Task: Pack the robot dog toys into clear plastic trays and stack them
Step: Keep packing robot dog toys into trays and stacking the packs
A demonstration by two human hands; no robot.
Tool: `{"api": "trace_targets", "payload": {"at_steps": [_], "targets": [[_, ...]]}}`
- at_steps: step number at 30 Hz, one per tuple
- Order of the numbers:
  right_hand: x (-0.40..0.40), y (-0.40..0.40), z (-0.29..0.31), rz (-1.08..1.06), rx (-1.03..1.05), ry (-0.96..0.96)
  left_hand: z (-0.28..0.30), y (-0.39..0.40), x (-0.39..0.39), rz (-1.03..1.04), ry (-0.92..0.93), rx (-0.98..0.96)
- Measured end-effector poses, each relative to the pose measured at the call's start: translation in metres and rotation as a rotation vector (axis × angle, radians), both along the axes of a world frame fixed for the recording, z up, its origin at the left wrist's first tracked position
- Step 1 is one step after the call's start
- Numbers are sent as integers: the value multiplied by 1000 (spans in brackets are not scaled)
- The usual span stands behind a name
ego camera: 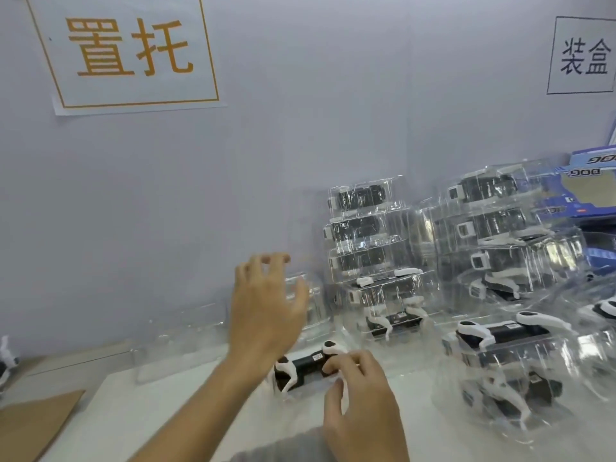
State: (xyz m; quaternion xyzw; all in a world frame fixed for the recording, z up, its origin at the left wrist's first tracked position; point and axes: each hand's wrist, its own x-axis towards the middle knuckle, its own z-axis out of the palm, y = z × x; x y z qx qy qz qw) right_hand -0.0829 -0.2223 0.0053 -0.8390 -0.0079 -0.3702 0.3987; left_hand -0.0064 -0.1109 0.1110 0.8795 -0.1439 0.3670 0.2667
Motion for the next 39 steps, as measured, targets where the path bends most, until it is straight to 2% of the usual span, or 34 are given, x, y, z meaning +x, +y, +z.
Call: {"api": "trace_targets", "payload": {"at_steps": [3,5,7,9,10,13,17,19,21,24,27,29,31,35,39], "targets": [[-1,0,1,3,-23,18,-7,67,45,243,189,-13],[0,2,-1,-7,-30,0,-18,108,65,348,394,-15],[0,3,-1,-2,-57,-16,-36,140,72,383,610,-19],[1,4,-2,1,-70,-17,-64,157,73,361,740,-16],[1,4,-1,3,-83,-5,-77,161,72,348,723,-13],[3,8,-4,-22,-149,-49,-101,163,63,396,515,-68],[3,9,-6,-33,-193,-151,-108,157,50,451,378,-94],[4,10,-8,-30,-226,-194,-104,159,47,447,254,-96],[5,14,-9,-28,-254,-219,-94,161,44,392,128,-180],[5,22,-4,43,-269,-224,-70,165,41,216,19,-454],[8,39,20,246,-128,-99,-44,170,34,77,-34,-646],[19,54,45,437,-44,110,-32,173,31,24,-25,-693],[37,74,72,538,51,227,-23,174,27,-59,10,-717],[78,118,104,603,337,276,-15,175,23,-196,111,-700],[96,148,92,595,626,173,-16,181,22,-251,188,-720]]}}
